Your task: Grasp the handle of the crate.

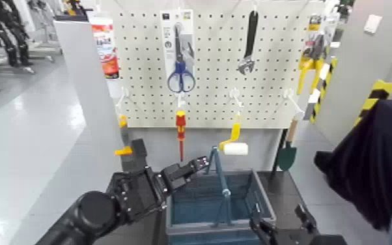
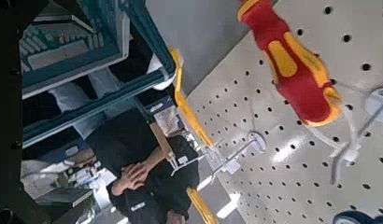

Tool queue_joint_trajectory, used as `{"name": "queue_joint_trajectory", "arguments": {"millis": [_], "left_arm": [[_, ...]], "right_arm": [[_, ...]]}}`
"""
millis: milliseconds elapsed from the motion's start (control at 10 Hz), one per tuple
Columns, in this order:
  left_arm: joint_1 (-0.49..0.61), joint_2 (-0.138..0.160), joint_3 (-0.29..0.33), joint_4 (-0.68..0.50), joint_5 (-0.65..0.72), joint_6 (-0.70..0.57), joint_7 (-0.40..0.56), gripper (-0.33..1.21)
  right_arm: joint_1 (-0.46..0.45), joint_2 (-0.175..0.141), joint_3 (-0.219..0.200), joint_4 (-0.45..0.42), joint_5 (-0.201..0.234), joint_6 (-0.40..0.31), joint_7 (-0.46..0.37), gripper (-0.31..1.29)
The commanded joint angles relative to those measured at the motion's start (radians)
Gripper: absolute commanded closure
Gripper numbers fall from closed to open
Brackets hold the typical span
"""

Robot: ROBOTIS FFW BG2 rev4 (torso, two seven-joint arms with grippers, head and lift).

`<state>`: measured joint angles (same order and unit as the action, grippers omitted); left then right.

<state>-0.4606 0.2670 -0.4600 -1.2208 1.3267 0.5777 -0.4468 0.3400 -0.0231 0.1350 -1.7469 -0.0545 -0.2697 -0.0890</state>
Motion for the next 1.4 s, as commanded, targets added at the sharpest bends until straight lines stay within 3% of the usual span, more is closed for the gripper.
{"name": "queue_joint_trajectory", "arguments": {"millis": [100,700,1400], "left_arm": [[-0.049,-0.006,-0.048,0.07,0.128,0.056,-0.007,0.1],[-0.145,-0.022,-0.135,0.215,0.256,0.122,-0.069,0.1],[-0.237,-0.065,-0.246,0.348,0.367,0.12,-0.096,0.1]], "right_arm": [[-0.004,-0.001,0.005,0.007,-0.007,-0.009,0.0,0.14],[-0.013,-0.003,0.014,0.018,-0.016,-0.025,0.0,0.14],[-0.026,-0.011,0.028,0.024,-0.027,-0.065,0.0,0.14]]}}
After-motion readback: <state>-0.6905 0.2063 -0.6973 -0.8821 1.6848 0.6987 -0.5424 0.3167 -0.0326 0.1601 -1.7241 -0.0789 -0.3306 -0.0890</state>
